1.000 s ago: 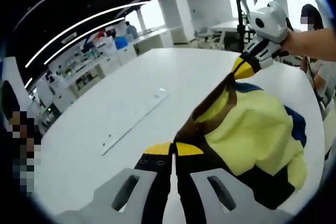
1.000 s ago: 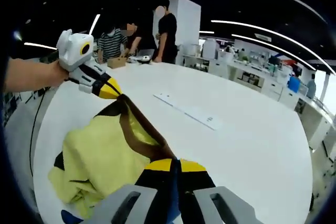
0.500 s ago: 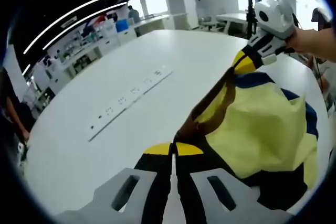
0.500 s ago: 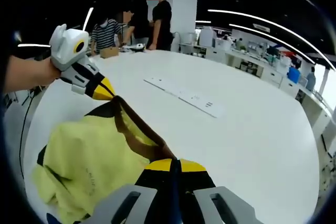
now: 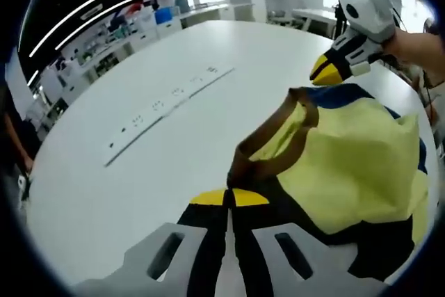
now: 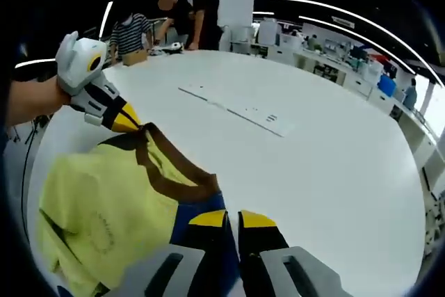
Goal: Fold the garment on the visible template until the final outline fits inside the template.
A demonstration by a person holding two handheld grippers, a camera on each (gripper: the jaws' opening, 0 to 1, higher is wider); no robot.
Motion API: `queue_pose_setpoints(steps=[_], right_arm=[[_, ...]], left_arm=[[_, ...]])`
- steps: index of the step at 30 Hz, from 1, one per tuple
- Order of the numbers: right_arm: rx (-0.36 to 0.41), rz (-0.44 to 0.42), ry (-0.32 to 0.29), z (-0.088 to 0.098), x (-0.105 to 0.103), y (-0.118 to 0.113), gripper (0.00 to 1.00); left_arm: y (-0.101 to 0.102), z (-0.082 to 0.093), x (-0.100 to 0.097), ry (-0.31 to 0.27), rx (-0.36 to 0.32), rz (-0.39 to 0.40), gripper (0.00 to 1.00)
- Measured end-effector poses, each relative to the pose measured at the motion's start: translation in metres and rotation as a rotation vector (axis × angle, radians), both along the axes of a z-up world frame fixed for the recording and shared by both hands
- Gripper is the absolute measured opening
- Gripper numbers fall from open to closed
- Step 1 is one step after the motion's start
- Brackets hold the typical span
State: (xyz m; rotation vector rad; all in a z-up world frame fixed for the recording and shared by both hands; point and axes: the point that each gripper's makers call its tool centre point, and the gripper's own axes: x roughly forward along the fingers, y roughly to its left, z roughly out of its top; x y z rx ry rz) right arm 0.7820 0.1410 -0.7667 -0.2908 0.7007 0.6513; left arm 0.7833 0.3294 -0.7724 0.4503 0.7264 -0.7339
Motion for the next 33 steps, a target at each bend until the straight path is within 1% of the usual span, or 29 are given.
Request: queue_pose_setpoints(steps=[2,5,7,9,10,12,14,15,19,23,25,30,33], right_arm=[[0.02,-0.013,-0.009,0.005,0.001,0.001,0.04],[0.049,-0.023,-0.014,0.011,-0.003,0.003,0.06],[0.055,-0.023,-0.013,0.013,-0.007,0.004,0.09],[0.058,-0.025,-0.018,0.016,-0.011,0.003,0.1],[0.071,-0.028,-0.017,0.017,-0.008,0.001,0.1],[0.096,-0.038,-0.019,0.022,-0.012,0.0,0.1],[0.119,-0.044,-0.009,0.025,-0.017,0.001,0.11],[0.12,-0.05,-0.013,0.026,-0.018,0.0,0.13],[0.128,-0.052,-0.016,0.032,-0.029,-0.003,0.14],[0.143,-0.054,-0.013,0.036,-0.039,-0.004,0.17],[0.155,-0.057,-0.012,0.039,-0.044,-0.004,0.19],[0.161,-0.054,-0.01,0.042,-0.052,-0.009,0.23],[0.169,-0.062,-0.001,0.041,-0.061,-0.013,0.25]], left_arm=[[0.001,0.003,0.002,-0.007,-0.002,0.003,0.0],[0.0,0.013,0.004,-0.031,-0.013,0.013,0.0],[0.0,0.016,0.004,-0.037,-0.025,0.018,0.04],[-0.002,0.022,0.001,-0.046,-0.034,0.019,0.08],[-0.002,0.025,0.0,-0.056,-0.037,0.018,0.1],[-0.004,0.031,-0.002,-0.067,-0.06,0.013,0.1],[-0.004,0.037,-0.011,-0.067,-0.078,0.012,0.11],[-0.005,0.04,-0.017,-0.068,-0.09,0.008,0.11],[-0.002,0.05,-0.029,-0.087,-0.126,0.019,0.15],[0.002,0.056,-0.04,-0.091,-0.149,0.03,0.16],[0.002,0.058,-0.048,-0.075,-0.17,0.035,0.16],[0.004,0.066,-0.065,-0.064,-0.226,0.046,0.19],[0.007,0.068,-0.074,-0.062,-0.227,0.05,0.2]])
